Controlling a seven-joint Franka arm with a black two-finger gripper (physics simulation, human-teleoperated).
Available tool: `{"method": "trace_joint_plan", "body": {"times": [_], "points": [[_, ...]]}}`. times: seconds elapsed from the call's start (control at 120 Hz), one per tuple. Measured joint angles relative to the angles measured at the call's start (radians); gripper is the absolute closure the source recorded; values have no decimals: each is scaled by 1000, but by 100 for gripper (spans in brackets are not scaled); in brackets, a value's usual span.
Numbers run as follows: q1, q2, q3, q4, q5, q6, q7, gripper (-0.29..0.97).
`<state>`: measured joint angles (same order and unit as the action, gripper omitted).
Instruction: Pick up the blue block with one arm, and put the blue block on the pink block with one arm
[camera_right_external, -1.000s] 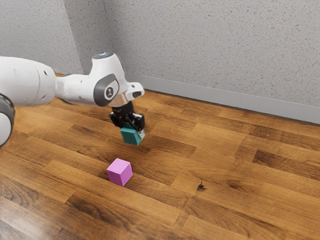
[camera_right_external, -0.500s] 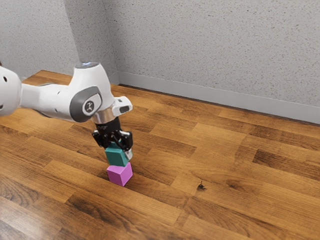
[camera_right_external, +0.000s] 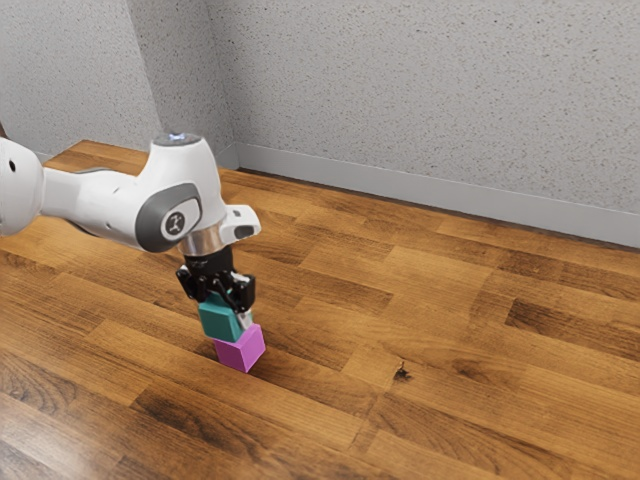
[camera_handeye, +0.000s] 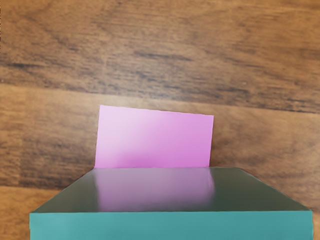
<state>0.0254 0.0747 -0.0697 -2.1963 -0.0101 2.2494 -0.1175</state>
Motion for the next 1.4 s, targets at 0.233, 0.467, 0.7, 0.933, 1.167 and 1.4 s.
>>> {"method": "trace_joint_plan", "body": {"times": [0.233, 0.467, 0.7, 0.933, 1.167, 1.4], "points": [[-8, 30, -1, 16, 9, 2, 24, 41], [-1, 53, 0, 29, 11, 4, 40, 41], [-2, 79, 0, 56, 11, 5, 51, 41], [-1, 95, -1, 69, -18, 3, 72, 21], [-3, -25, 0, 142, -25, -25, 98, 7], [-46, -63, 39, 493, -22, -347, 182, 2]]}}
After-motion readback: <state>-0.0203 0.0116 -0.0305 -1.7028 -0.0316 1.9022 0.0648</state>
